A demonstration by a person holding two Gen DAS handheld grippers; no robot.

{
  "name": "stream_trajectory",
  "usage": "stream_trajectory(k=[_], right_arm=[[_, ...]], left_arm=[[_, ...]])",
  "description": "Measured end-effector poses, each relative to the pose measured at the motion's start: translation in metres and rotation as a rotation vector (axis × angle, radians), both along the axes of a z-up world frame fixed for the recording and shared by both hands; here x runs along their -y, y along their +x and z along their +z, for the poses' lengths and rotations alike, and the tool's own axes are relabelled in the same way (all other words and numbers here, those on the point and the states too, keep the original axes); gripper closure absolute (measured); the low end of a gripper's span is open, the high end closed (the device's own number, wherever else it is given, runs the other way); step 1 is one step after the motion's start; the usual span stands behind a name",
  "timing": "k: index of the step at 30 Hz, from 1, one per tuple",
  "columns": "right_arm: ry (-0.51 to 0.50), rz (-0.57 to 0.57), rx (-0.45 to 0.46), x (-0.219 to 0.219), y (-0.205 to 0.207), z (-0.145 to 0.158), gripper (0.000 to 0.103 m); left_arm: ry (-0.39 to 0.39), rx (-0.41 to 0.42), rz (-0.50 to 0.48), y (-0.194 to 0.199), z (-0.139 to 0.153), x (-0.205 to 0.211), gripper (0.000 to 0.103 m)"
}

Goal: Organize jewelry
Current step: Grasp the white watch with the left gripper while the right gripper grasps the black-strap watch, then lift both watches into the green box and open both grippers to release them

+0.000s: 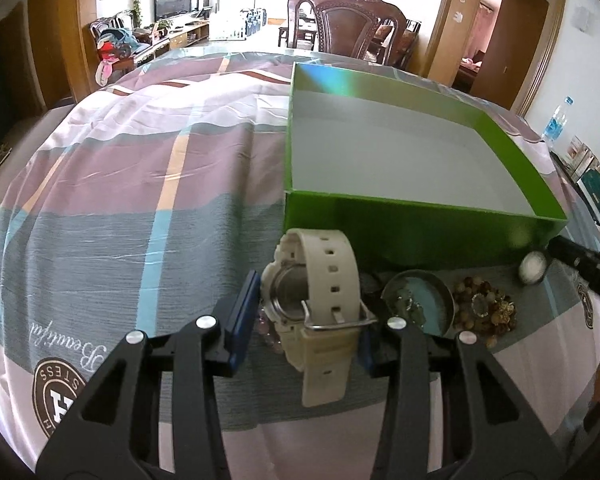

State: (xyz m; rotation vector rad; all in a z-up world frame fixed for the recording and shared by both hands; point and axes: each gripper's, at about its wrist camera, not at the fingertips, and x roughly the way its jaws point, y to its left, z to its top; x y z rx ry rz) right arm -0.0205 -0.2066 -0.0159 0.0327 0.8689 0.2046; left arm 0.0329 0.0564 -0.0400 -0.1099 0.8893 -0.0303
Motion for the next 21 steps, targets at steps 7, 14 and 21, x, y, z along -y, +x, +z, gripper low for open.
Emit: stream_trajectory(k=[7,14,21], right_arm=[[0.004,0.015,-0.033,-0.005,0.012,-0.002,0.079],[-0.063,0.035,-0.108,-0.02,0.02,-0.023,0.05],[-0.131,0.063,-0.086,-0.031,0.02,-0.033,0.07]], left_arm=[[0.013,-0.009,-0.011,0.0,-0.002,0.004,0.061],[0.045,-0.012,-0.023,0.001,-0.004,0.01,0.055],[0.052,-0.025,-0.028,0.003,-0.007,0.012,0.05]])
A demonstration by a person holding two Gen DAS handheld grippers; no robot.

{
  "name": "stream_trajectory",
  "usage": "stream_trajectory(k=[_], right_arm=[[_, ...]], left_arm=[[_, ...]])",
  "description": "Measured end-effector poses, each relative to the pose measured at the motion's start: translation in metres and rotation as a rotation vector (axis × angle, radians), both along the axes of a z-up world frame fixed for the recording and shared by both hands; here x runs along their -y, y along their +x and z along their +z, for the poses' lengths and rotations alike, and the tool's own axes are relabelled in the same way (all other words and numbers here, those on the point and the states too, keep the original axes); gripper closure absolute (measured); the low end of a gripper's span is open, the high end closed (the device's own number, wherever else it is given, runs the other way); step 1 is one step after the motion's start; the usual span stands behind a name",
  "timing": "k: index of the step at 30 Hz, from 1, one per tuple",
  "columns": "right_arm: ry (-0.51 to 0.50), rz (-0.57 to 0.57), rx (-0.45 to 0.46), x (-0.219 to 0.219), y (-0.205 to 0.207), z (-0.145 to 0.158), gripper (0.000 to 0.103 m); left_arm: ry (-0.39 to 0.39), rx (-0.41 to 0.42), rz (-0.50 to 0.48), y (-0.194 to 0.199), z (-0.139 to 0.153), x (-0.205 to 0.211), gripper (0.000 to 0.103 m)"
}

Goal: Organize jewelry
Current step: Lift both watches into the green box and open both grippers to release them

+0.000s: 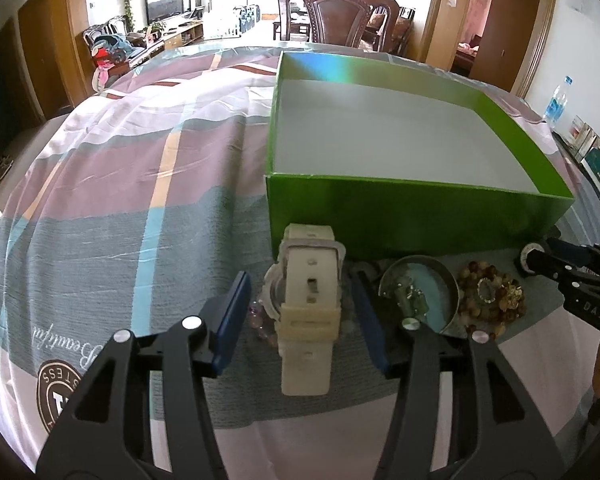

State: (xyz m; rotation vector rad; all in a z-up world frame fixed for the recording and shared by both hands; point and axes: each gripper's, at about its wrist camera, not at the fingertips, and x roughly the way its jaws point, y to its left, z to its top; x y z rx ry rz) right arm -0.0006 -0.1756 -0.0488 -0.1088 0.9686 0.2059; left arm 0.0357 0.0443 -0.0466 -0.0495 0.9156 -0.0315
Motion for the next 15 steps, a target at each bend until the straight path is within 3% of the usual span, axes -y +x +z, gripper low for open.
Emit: stream_trajectory(k=[4,15], right_arm=[[0.003,0.036,0.011,-0.0043,-0.0032,0.003,0.079],[0.012,0.061,0.026,-0.0089,-0.0049,0.0039,0.08]], left_arm=[[-0.015,-0.007,0.002,0.0017,-0.0013,-0.003,0.061],[-0.044,0.007,0.02,0.0024,0.0003,-0.0105,0.067]])
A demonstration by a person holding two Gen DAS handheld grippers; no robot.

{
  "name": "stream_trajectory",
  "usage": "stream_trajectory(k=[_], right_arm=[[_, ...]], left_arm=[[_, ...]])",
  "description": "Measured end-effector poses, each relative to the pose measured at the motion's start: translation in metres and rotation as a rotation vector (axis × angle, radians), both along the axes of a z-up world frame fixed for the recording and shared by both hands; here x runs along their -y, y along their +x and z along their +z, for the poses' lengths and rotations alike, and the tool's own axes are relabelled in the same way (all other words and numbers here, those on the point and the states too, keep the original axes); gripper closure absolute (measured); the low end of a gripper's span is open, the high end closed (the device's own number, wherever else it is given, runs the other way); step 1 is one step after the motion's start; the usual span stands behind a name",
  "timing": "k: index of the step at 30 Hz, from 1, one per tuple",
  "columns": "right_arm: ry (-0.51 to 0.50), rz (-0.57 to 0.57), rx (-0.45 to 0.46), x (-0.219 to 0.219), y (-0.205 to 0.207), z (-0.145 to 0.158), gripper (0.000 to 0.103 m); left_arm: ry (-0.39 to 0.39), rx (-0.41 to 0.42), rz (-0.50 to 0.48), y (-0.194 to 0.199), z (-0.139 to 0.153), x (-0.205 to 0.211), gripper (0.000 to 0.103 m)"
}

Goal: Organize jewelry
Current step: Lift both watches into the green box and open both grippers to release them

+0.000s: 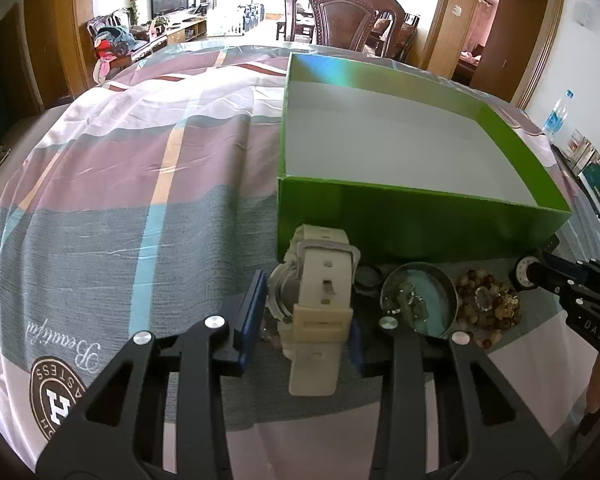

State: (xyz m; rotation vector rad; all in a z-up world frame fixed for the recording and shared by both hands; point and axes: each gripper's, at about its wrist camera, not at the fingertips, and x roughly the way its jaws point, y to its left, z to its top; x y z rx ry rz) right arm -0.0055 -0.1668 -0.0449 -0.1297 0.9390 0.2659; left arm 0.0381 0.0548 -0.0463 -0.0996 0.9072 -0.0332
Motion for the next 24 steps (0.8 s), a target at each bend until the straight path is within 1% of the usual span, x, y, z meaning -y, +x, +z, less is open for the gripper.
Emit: stream_trajectory(k=[4,7,9,11,12,13,14,17,18,20,22,24], right_arm=[[0.003,-0.003,0.007,0.001,0.0,0.002,0.08],[0.031,-0.014,0.03,0.004,-0.004,0.013,0.08],[0.065,-0.004,0.049,0.006,-0.009,0.025,0.08],[0.095,0.003,0.061,0.008,-0.013,0.036,0.081],[0.118,0.013,0.061,0.009,-0.013,0.047,0.081],[0.118,0.013,0.061,0.009,-0.013,0.047,0.081],[0.122,0.021,0.062,0.009,-0.012,0.053,0.081],[0.101,0.027,0.092,0.008,-0.006,0.071,0.082],[0.096,0.023,0.117,0.009,-0.003,0.081,0.082],[0.094,0.02,0.169,0.007,0.002,0.093,0.082],[0.078,0.009,0.217,0.003,0.016,0.101,0.082],[0.065,-0.003,0.203,-0.001,0.032,0.096,0.082]], left_arm=[[-0.004,0.016,0.011,-0.002,0.004,-0.002,0.068],[-0.002,0.043,0.017,-0.009,0.014,-0.003,0.068],[-0.005,0.067,0.0,-0.016,0.028,-0.001,0.068],[0.012,0.09,-0.036,-0.024,0.047,0.004,0.068],[0.019,0.096,-0.05,-0.025,0.053,0.006,0.068],[0.034,0.107,-0.067,-0.026,0.062,0.007,0.068],[0.063,0.132,-0.089,-0.026,0.074,0.011,0.068],[0.14,0.18,-0.096,-0.017,0.094,0.016,0.067],[0.153,0.196,-0.099,-0.01,0.101,0.017,0.067],[0.154,0.212,-0.105,0.003,0.106,0.02,0.067],[0.136,0.205,-0.099,0.022,0.106,0.025,0.067],[0.094,0.173,-0.113,0.043,0.098,0.026,0.067]])
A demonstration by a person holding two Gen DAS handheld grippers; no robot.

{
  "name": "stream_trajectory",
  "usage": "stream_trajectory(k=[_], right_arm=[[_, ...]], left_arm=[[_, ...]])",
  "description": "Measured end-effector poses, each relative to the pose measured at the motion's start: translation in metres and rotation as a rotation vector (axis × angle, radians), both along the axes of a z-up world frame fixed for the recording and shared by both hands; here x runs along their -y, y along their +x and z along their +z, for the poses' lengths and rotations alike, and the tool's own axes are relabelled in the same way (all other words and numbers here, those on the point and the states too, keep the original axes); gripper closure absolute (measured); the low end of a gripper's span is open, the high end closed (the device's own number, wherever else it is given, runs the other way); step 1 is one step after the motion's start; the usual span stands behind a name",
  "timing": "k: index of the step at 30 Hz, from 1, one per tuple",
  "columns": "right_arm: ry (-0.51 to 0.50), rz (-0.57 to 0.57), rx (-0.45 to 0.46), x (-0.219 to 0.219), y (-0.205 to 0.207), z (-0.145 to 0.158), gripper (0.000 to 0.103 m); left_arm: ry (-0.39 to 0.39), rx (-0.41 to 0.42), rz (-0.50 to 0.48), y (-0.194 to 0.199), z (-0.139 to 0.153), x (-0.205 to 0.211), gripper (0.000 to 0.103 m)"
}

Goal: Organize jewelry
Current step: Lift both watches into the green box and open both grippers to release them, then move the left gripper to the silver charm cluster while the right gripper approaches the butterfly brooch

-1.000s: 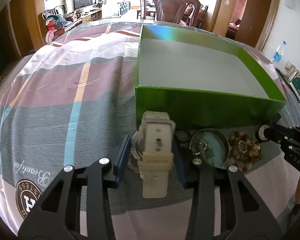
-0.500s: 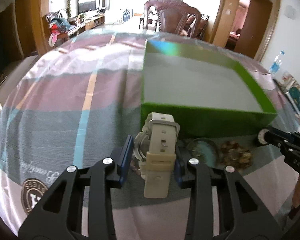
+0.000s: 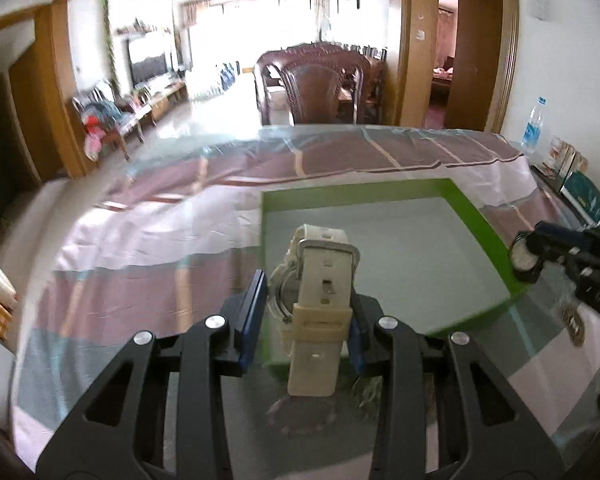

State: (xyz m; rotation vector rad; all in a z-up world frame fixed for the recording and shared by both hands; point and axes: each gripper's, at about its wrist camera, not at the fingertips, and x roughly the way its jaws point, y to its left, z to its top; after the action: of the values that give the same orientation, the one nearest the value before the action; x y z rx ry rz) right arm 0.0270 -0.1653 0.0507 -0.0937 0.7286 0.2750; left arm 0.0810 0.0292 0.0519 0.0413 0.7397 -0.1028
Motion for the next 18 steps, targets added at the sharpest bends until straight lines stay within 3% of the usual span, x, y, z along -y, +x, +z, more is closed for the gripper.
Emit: stream_trajectory(k=[3,6,7,8,10,14,18], right_arm=[[0.0,0.013,-0.096,-0.013,0.034,-0.031,0.084],[-0.009,-0.009,-0.125,-0.018,0.045,-0.043,0.085],[0.008,-0.003,-0.135,-0.017,0.044,-0.043,0.083],[0.037,0.012,-0.145,-0.015,0.041,-0.039,0.074],[0.047,0.012,-0.123,-0.012,0.028,-0.032,0.062],[0.023,0.042,-0.09,-0.008,-0.011,-0.021,0.061],[-0.028,0.059,-0.109,-0.013,-0.037,-0.037,0.061]], left_arm=[[-0.013,-0.065,-0.014,0.026,-0.021,0.004,0.067],[-0.026,-0.111,-0.016,0.036,-0.04,0.002,0.067],[-0.033,-0.112,-0.017,0.037,-0.042,0.001,0.062],[-0.037,-0.108,-0.016,0.036,-0.042,-0.001,0.05],[-0.041,-0.069,0.0,0.027,-0.035,-0.007,0.039],[-0.042,-0.049,-0.011,0.0,-0.023,-0.013,0.037],[-0.05,-0.086,-0.078,-0.029,-0.034,-0.005,0.031]])
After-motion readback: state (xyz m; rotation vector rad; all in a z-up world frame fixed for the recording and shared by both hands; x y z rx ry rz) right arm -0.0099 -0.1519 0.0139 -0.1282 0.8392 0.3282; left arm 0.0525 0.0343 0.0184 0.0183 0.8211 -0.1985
